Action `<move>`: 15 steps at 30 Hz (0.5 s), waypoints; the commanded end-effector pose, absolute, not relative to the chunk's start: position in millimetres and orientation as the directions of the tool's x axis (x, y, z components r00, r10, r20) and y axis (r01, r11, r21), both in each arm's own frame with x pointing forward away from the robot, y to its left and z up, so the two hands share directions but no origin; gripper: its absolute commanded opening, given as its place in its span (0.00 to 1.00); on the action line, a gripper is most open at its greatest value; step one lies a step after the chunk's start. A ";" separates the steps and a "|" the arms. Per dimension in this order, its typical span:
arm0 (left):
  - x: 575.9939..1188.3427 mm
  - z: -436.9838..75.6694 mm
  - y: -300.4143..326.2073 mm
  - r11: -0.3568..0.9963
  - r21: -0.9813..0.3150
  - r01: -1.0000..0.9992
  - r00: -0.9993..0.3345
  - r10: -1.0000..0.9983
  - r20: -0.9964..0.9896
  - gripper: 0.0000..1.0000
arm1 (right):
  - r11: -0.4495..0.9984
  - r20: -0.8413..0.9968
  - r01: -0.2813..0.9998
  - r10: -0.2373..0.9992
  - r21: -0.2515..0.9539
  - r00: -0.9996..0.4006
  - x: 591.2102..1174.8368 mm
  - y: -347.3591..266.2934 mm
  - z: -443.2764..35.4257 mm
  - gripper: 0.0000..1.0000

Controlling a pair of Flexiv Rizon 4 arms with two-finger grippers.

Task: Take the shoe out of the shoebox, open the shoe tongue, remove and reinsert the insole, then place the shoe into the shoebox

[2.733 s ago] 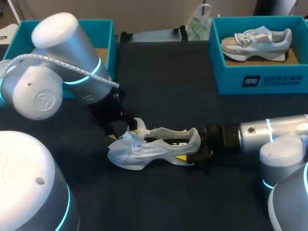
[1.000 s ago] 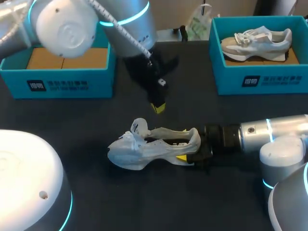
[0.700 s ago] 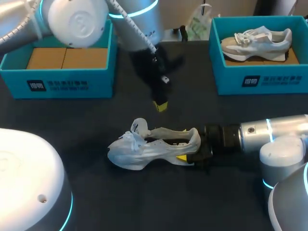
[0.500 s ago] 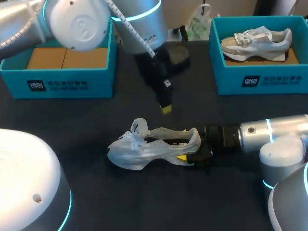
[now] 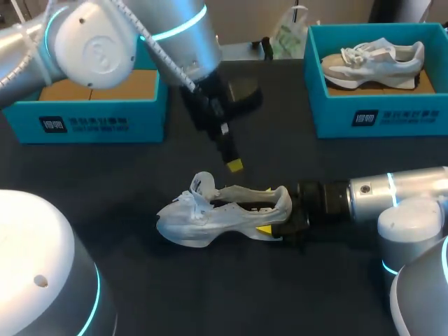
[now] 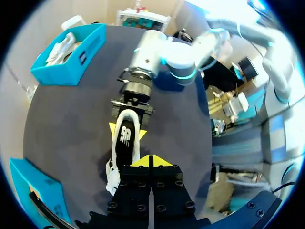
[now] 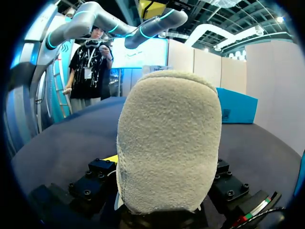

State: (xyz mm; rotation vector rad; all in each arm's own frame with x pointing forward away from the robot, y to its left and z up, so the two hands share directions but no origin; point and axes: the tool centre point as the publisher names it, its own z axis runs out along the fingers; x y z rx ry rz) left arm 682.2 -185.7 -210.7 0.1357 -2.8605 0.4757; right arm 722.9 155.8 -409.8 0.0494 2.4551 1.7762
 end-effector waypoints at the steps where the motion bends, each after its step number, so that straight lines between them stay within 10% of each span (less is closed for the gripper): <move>1: 691.0 -214.5 -185.2 0.945 -0.326 0.021 -0.957 0.114 0.268 0.00 | 0.320 -0.070 -0.037 0.091 0.947 -0.993 722.4 156.2 -407.8 0.00; 15: 693.6 -243.5 -209.6 0.949 -0.290 0.123 -0.955 0.193 0.226 0.00 | 0.320 -0.070 -0.037 0.091 0.947 -0.993 722.4 156.2 -407.8 0.00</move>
